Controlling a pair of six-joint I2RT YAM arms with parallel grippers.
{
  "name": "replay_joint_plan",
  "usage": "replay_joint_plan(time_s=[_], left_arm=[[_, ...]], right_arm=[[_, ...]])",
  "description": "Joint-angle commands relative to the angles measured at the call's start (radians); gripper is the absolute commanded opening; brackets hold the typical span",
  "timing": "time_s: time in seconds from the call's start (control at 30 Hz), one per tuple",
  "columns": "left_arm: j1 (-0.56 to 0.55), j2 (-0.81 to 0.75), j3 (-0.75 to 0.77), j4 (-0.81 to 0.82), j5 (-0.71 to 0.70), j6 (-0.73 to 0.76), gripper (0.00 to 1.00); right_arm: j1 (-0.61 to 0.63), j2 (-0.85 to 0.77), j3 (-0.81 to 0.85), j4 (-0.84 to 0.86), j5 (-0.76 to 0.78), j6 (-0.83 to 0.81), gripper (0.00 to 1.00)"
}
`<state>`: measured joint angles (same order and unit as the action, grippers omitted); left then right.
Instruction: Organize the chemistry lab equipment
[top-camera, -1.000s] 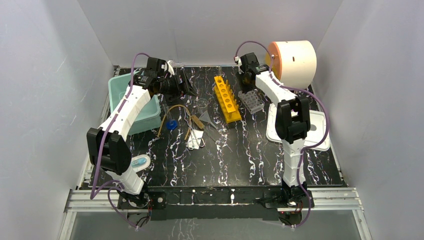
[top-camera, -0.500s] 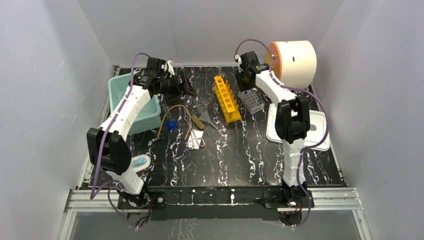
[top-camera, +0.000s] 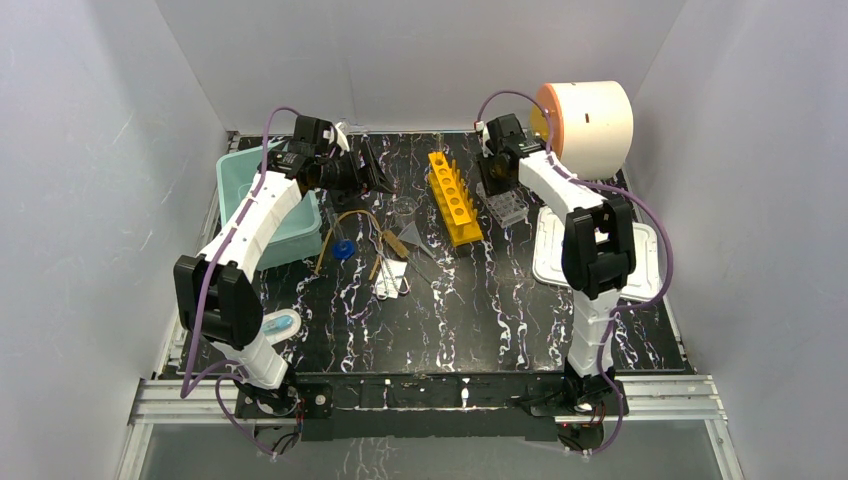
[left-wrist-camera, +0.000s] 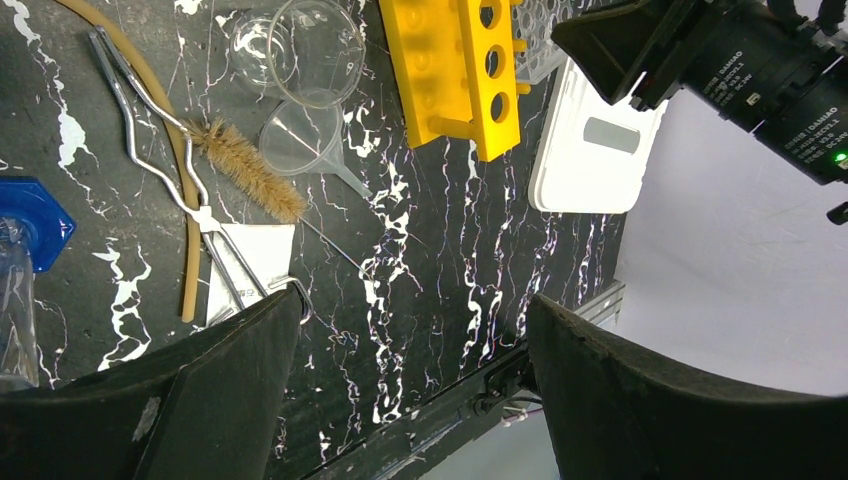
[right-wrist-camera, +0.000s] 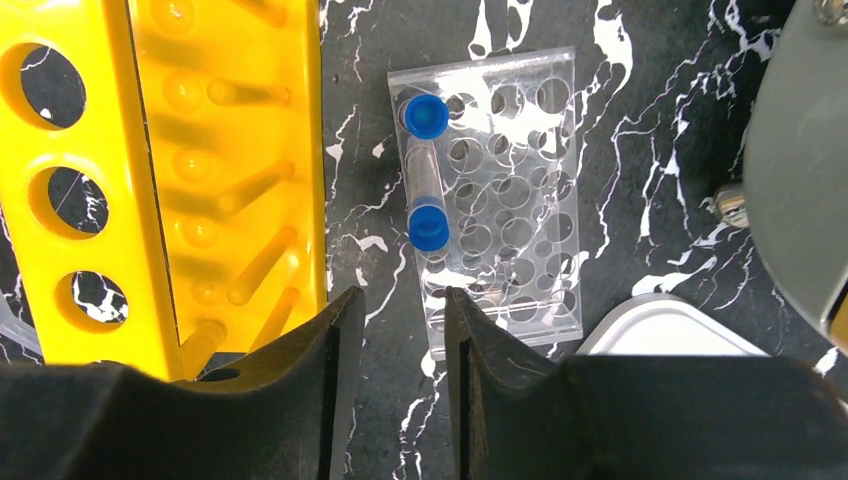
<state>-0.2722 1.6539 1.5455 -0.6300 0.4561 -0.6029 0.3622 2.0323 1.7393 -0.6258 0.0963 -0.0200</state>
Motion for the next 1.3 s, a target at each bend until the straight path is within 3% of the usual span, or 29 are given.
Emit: replay_joint_plan(time_s=[0.0,0.23,1.0,1.1,1.27], left_arm=[[-0.002,-0.043,-0.003,0.0,0.033,0.002,0.82],[-0.002,-0.047,0.002,0.003,0.036,-0.001,0.82],[-0.002,-0.045,0.011,0.001,0.036,0.008,0.82],[-0.002,-0.047,0.011,-0.002,0.034,0.009,0.82],[-0.001,-0.052,0.007,-0.004,0.032,0.009,0.82]], right_arm=[[-0.002,-0.046,-0.026,0.066,0.004,0.004,0.4],[-0.002,0.031,0.054,0.053,0.076,-0.018,0.31],[-0.003,0.129,0.192,0.086,0.01,-0.06,0.28],[-0.003,0.119,0.196,0.076,0.017,-0.054,0.32],[-0.002,0.049,0.116,0.08,0.023,-0.037,0.49]])
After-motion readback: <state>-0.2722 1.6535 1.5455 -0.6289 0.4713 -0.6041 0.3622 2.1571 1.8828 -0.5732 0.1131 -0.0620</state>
